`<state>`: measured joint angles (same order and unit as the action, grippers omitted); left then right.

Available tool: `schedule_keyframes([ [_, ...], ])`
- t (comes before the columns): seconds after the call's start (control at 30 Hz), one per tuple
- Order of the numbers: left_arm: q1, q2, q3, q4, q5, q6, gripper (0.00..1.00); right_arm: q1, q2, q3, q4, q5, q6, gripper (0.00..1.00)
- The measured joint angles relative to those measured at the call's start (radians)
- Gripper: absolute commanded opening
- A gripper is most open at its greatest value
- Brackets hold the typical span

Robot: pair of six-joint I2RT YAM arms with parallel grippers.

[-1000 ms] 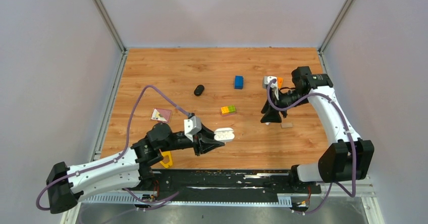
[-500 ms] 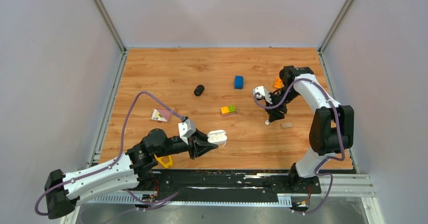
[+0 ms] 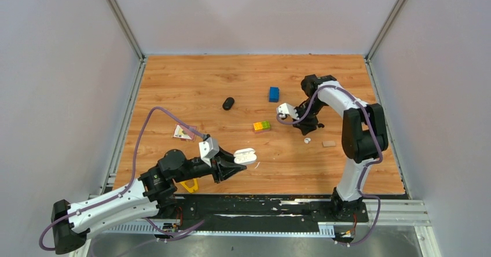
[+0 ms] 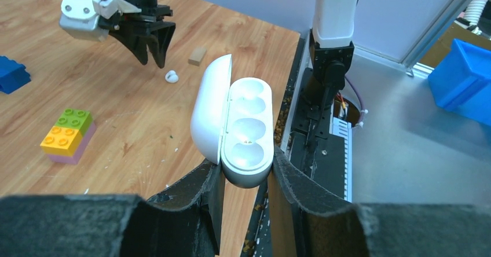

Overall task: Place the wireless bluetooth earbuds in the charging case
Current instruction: Pick up the earbud from the center of the board.

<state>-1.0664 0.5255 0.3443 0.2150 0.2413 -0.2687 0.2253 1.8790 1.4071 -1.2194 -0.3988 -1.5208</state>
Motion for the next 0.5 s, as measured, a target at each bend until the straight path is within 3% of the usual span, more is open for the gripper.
schedule_keyframes([
  [0.5, 0.0, -0.013, 0.001, -0.022, -0.01, 0.005, 0.0, 0.013, 0.065, 0.005, 0.014, 0.069, -0.007, 0.35],
])
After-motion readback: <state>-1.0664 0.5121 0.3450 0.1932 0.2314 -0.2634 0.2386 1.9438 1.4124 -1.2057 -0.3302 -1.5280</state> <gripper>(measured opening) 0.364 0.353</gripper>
